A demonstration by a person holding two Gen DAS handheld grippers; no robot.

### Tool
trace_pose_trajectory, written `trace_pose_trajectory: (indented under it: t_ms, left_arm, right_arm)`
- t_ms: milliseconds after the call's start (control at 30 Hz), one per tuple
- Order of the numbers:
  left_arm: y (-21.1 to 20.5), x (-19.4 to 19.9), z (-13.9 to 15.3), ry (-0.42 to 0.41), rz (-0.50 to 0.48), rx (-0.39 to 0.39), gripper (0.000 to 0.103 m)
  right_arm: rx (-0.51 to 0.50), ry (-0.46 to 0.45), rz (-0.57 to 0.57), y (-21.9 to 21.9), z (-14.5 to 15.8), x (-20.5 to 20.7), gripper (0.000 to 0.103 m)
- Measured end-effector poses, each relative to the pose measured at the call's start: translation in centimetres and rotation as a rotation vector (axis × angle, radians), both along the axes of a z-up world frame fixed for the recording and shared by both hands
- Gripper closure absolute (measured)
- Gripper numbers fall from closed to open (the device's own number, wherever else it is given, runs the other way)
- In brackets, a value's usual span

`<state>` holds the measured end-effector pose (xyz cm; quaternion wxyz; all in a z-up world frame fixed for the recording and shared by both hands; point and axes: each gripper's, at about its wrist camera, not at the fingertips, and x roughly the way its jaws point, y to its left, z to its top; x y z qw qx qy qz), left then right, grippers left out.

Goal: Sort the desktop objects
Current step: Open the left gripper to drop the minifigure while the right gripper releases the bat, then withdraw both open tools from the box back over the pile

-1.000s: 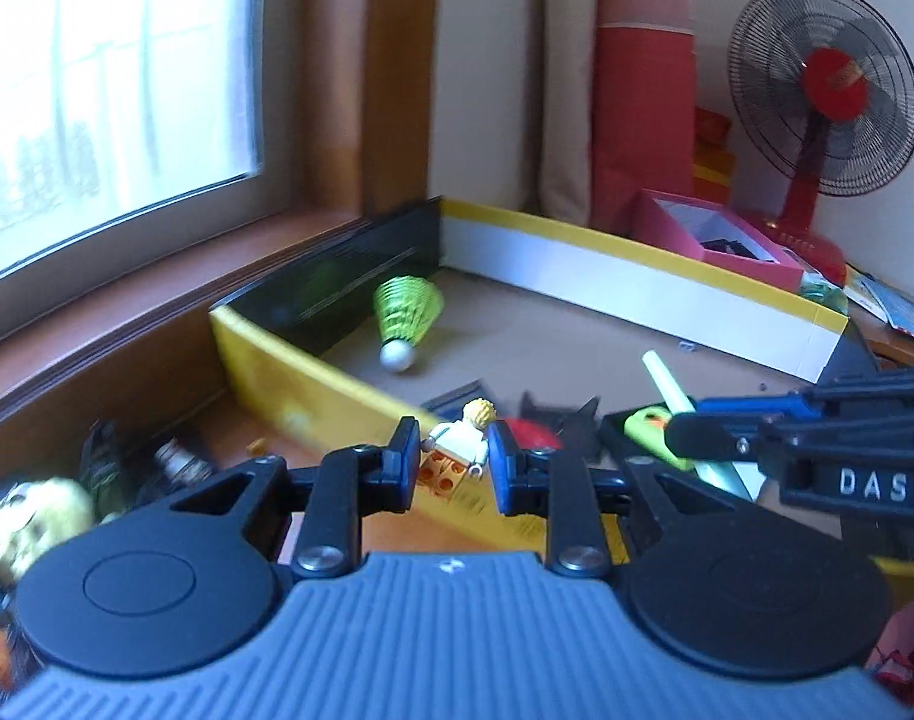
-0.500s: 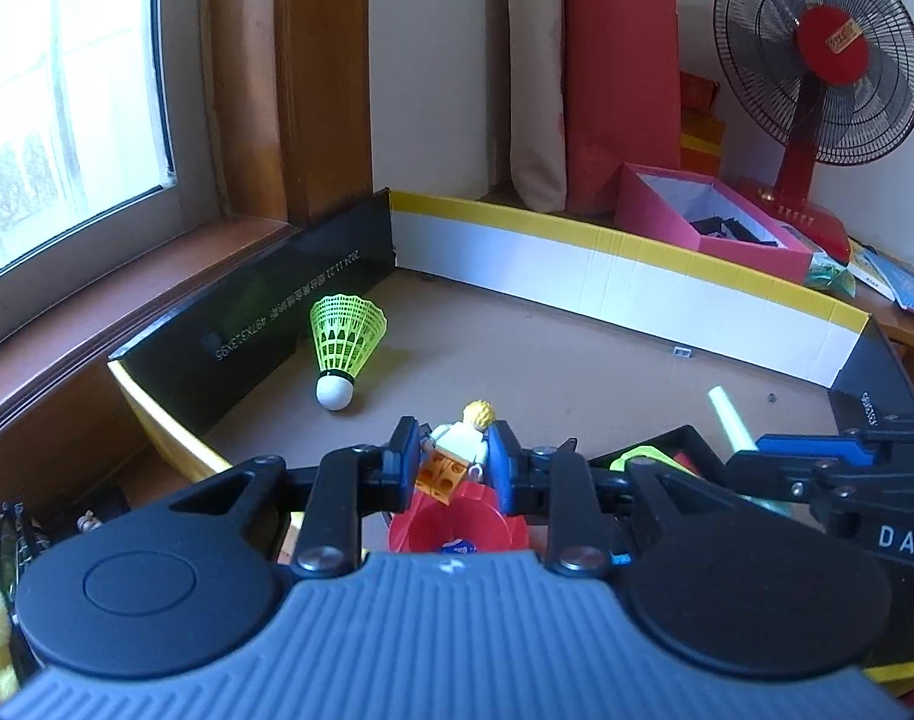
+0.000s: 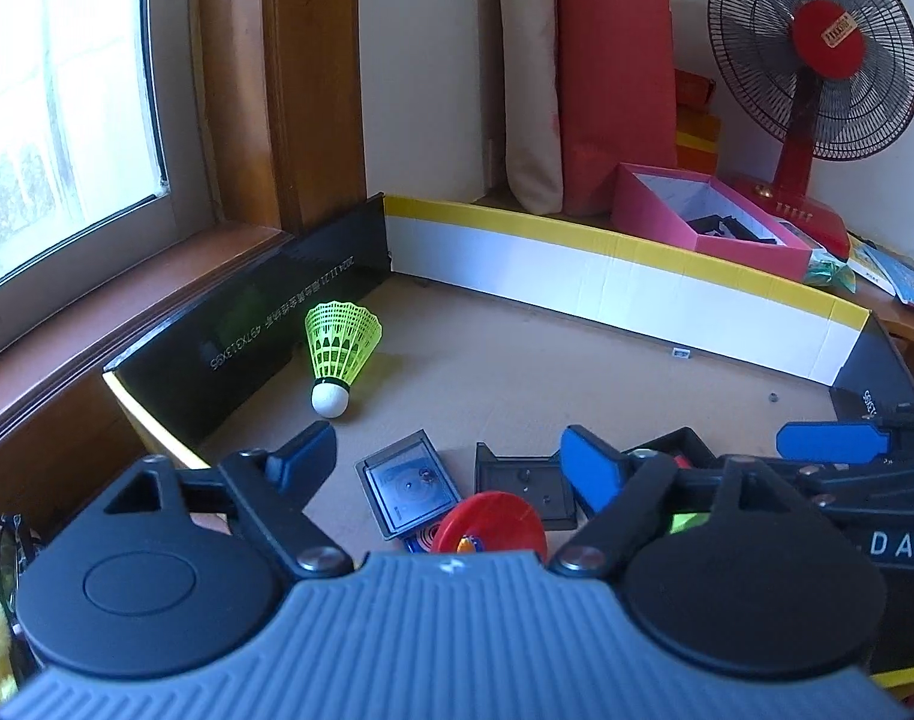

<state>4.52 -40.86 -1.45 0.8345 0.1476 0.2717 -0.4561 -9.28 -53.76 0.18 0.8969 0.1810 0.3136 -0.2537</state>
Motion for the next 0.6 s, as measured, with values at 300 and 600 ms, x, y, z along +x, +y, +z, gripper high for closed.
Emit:
trace_pose_trajectory:
  t_ms: [300,600]
  left_arm:
    - [1.1,-0.8,0.9,-0.023,0.022,-0.009,0.0]
    - [3.8,-0.6,1.6,-0.013,0.086,0.008,0.0]
  right_arm:
    - [0.005,-0.005,-0.01,0.8,0.3,-0.5,0.046]
    - [-0.001,-0.017,0.003,2.7,0.7,-0.4,0.034]
